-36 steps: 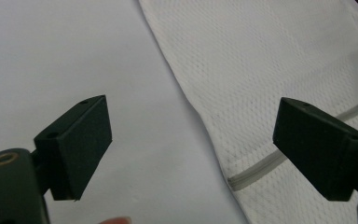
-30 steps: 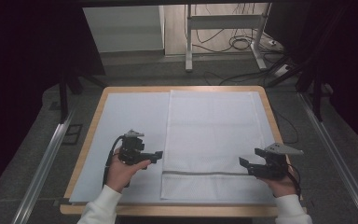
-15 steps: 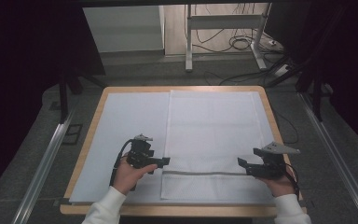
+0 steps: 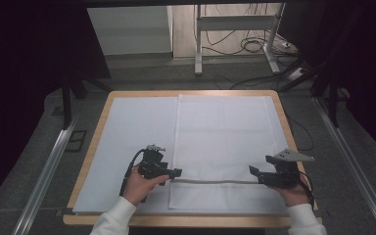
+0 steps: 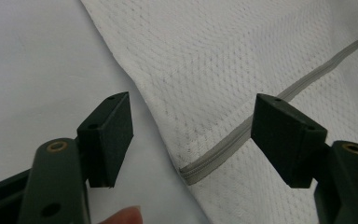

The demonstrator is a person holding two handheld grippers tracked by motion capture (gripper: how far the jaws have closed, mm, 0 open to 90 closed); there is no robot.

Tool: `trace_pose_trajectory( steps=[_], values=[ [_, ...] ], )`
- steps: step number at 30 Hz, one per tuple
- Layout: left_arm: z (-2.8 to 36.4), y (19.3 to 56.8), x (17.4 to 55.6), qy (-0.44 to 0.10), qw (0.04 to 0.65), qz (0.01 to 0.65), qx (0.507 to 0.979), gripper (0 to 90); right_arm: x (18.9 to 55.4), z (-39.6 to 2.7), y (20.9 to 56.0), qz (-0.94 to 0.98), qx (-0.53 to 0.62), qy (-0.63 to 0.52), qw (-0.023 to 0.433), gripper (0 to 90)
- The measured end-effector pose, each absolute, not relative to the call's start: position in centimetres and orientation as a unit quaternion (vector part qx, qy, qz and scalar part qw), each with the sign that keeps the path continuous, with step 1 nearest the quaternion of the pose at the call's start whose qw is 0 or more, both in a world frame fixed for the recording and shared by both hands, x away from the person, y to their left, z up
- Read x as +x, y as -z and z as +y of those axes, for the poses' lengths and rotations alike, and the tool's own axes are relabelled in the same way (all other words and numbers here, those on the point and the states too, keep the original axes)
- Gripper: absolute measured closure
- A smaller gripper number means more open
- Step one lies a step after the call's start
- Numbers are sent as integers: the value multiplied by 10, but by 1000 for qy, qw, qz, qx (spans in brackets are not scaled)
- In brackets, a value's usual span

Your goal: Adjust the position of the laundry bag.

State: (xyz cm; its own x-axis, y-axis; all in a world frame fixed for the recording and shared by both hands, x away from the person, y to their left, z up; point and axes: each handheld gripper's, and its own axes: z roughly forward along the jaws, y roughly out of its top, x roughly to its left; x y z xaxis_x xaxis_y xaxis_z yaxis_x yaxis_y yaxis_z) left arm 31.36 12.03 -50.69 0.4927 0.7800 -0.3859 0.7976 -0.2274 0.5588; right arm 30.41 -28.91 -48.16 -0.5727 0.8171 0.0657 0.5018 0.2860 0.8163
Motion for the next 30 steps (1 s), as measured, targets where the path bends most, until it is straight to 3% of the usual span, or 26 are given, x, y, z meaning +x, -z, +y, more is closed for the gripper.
trace_pose_trajectory(
  steps=[21,30],
  values=[
    [118,520,318,27,356,514,780,382,304,-291,480,776,426,-423,193,205],
    [112,524,319,21,350,511,785,482,304,-292,478,771,429,-428,196,205]
  ],
)
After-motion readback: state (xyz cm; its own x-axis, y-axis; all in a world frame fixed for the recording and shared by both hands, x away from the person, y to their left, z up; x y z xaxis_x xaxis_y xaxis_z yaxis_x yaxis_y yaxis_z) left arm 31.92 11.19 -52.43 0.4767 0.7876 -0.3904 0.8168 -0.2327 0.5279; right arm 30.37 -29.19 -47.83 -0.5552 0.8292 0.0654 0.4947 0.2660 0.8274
